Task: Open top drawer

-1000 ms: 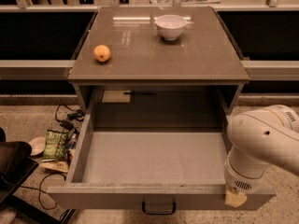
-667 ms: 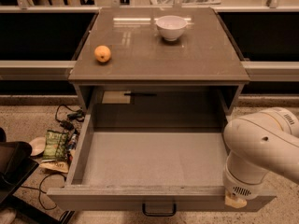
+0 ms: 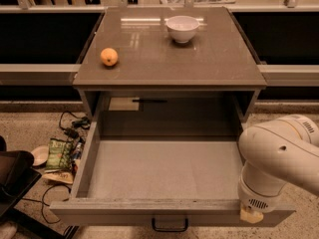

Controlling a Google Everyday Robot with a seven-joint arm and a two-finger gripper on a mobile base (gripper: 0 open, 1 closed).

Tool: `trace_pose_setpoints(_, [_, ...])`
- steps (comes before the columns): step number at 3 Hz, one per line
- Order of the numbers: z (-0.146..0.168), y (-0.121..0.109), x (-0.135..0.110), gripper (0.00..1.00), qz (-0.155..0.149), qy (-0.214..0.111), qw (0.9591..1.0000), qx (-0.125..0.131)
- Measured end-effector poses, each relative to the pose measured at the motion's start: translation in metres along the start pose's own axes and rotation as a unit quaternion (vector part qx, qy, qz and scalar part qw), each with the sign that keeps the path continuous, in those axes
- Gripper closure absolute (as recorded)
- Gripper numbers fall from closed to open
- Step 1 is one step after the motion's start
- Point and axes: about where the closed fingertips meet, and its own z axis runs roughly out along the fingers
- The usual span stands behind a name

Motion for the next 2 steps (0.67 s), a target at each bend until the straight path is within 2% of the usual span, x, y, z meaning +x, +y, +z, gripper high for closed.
trace_pose_setpoints(2, [0.0005, 0.001, 0.0007, 0.11, 0.0, 0.001, 1.0, 0.0])
